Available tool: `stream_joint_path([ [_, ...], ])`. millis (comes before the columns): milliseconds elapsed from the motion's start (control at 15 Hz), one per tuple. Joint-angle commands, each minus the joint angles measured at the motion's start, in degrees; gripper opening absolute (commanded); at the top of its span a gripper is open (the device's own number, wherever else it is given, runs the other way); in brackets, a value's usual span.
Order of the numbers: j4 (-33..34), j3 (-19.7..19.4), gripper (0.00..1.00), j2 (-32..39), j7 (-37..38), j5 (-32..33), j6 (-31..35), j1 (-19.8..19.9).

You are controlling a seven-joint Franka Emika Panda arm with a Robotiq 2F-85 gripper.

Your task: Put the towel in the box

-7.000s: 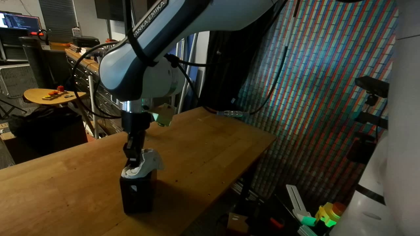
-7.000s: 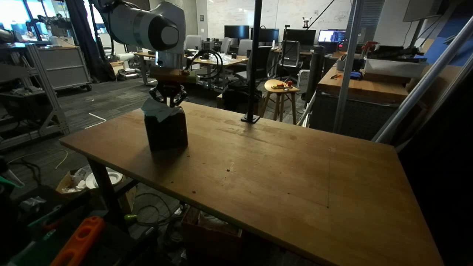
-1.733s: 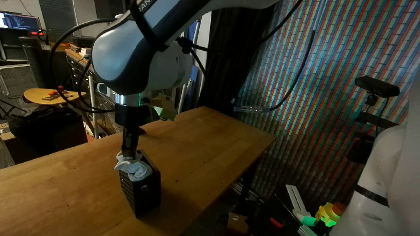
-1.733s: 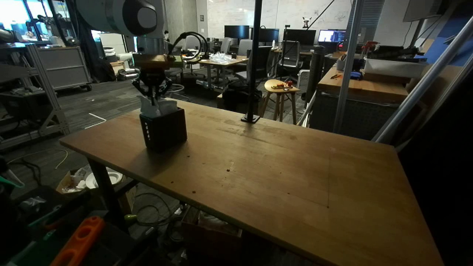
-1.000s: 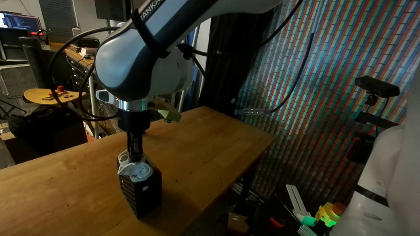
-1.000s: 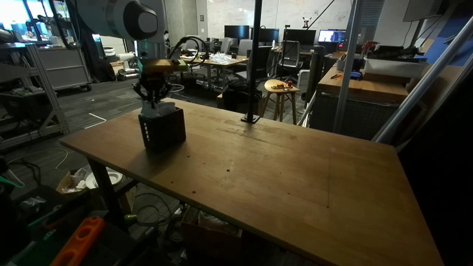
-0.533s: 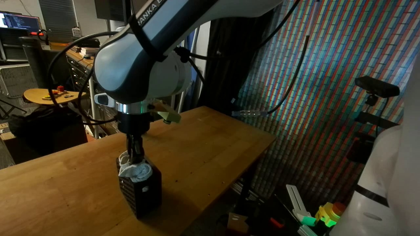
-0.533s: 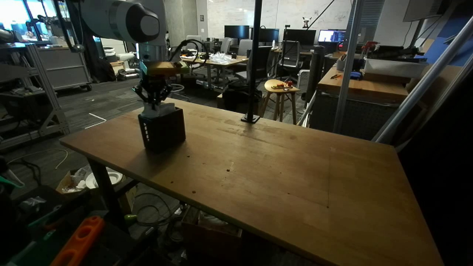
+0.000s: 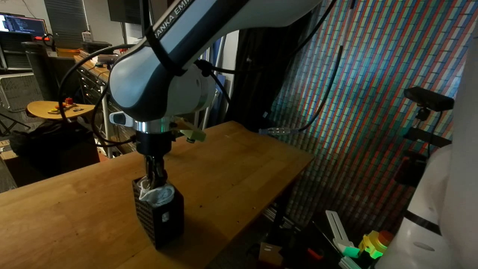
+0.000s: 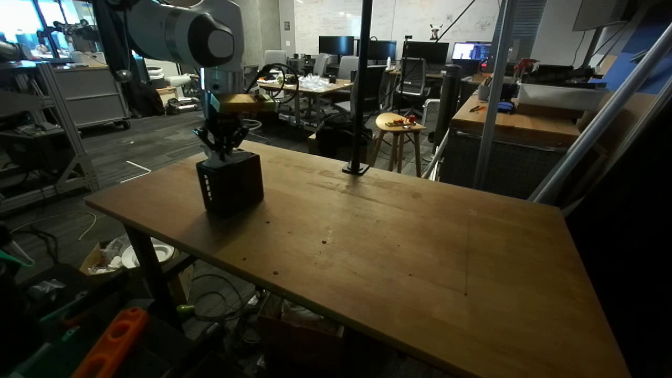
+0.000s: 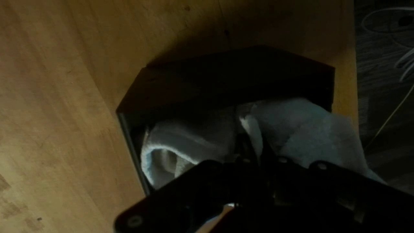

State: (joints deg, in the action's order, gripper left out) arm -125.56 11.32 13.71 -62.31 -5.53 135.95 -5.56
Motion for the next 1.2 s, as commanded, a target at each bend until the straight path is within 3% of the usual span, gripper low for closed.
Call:
stream_joint_path([
  [0,1.98,0.56,0.07,2.15,-3.18,-1.03,-1.70,1.42],
  [1133,3.52,0.64,0.10,5.91,-3.77,-4.01,-5.12,3.89],
])
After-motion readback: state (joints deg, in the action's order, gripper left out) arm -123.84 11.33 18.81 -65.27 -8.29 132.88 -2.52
